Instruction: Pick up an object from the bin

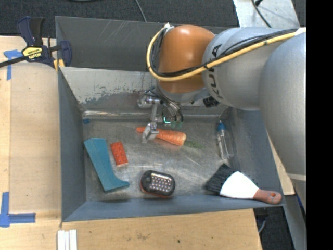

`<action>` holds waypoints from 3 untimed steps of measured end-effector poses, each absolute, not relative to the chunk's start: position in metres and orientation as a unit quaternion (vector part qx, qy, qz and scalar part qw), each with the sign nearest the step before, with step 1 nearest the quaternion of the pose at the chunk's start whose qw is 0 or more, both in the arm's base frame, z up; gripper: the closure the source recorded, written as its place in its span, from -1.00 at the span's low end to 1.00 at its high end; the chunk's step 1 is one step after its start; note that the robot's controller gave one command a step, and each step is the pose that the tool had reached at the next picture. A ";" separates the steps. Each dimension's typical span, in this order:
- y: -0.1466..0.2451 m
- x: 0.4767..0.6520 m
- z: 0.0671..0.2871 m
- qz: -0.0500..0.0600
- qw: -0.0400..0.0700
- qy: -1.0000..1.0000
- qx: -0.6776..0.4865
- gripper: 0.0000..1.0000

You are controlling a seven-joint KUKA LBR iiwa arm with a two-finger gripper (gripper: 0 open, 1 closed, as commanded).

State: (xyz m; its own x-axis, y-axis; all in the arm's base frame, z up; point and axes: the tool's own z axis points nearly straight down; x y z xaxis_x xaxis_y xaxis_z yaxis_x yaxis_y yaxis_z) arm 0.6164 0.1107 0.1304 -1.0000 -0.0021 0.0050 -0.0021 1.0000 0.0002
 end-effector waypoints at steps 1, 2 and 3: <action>0.110 0.618 0.135 -0.001 -0.001 -1.000 0.000 -1.00; 0.081 0.624 0.146 -0.001 -0.002 -1.000 0.021 -1.00; 0.061 0.627 0.112 -0.001 -0.006 -1.000 0.004 -1.00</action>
Offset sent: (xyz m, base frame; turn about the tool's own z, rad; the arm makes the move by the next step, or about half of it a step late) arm 0.0092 -0.0465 0.0212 -0.0567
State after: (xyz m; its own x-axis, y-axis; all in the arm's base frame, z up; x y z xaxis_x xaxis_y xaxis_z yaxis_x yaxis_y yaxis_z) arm 0.6271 0.0606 0.1116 -0.9999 -0.0071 -0.0125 -0.0071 1.0000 0.0010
